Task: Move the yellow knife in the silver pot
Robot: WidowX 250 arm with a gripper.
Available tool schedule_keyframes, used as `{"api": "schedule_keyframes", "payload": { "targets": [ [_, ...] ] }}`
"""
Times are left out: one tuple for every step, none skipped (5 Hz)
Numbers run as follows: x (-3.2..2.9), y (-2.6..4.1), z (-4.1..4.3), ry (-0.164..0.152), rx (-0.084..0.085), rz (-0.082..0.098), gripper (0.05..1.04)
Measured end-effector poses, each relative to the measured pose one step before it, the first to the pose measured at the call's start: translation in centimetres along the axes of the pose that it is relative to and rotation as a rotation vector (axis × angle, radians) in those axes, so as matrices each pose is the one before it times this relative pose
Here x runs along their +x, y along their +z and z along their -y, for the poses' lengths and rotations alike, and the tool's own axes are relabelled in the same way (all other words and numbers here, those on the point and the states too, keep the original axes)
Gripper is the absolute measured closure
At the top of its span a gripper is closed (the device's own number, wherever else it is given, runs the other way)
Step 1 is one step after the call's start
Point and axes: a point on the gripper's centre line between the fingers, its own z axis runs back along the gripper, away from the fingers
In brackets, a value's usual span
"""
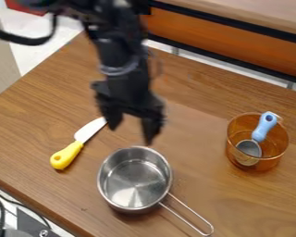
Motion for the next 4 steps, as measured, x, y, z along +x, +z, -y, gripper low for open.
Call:
{"api": "schedule_keyframes", "payload": {
  "targets": [
    [-2.416, -0.377, -3.287, -0.0135, -0.0176, -0.0510, 0.083],
    [-1.341, -1.155, -2.563, 0.0163, 0.0052, -0.0288, 0.083],
    [-0.206, -0.116, -2.119, -0.0213, 0.0758, 0.0118, 0.083],
    [0.014, -1.508, -0.902, 0.0030, 0.0403, 0.0336, 0.083]
  ]
}}
